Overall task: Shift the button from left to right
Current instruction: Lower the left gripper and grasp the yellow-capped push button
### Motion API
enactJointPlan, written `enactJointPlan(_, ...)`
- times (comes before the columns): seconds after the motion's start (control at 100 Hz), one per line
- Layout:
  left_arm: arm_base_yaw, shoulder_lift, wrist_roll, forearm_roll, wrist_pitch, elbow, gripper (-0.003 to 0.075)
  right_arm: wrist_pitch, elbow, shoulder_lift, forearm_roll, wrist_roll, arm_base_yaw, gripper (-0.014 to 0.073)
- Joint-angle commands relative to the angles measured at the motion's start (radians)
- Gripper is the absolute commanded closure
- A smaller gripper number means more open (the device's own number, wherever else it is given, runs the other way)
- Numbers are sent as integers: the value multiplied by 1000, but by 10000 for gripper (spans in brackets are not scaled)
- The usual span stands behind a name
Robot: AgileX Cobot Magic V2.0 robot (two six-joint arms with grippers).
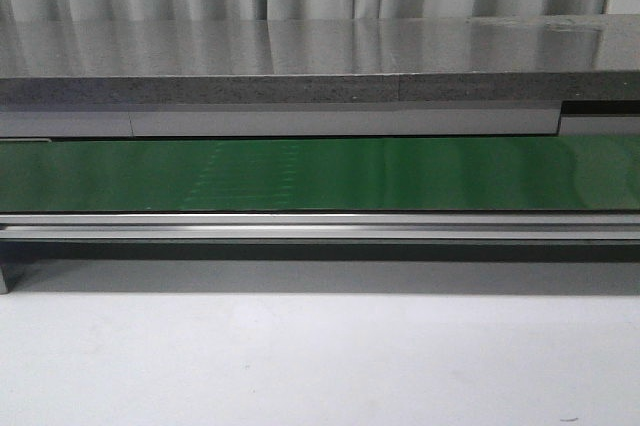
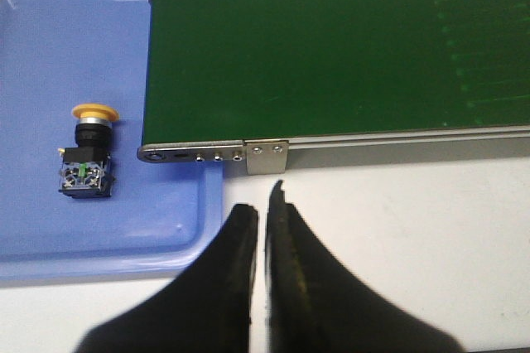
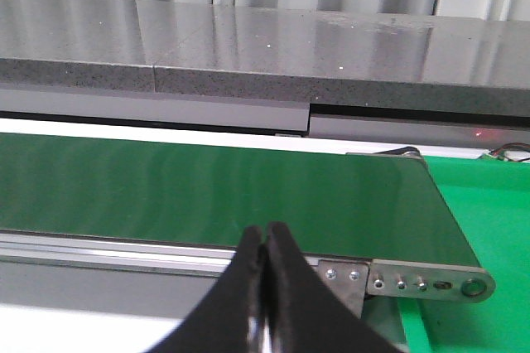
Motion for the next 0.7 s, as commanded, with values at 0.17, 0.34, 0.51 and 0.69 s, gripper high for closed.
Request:
enactJointPlan(0.17,-4,41,-5,-1,-62,-33,674,-80,1,-16,-11,0,-4,662)
enactJointPlan(0.34,-4,43,-5,-1,-64,-33,456,-80,1,-16,-11,0,-4,662)
enactJointPlan(0.51,-4,43,-5,2,-69,-33,168,-80,1,-16,-11,0,-4,662)
enactJointPlan(0.69,-4,43,-5,5,-74,-33,112,-80,1,-16,-11,0,-4,662)
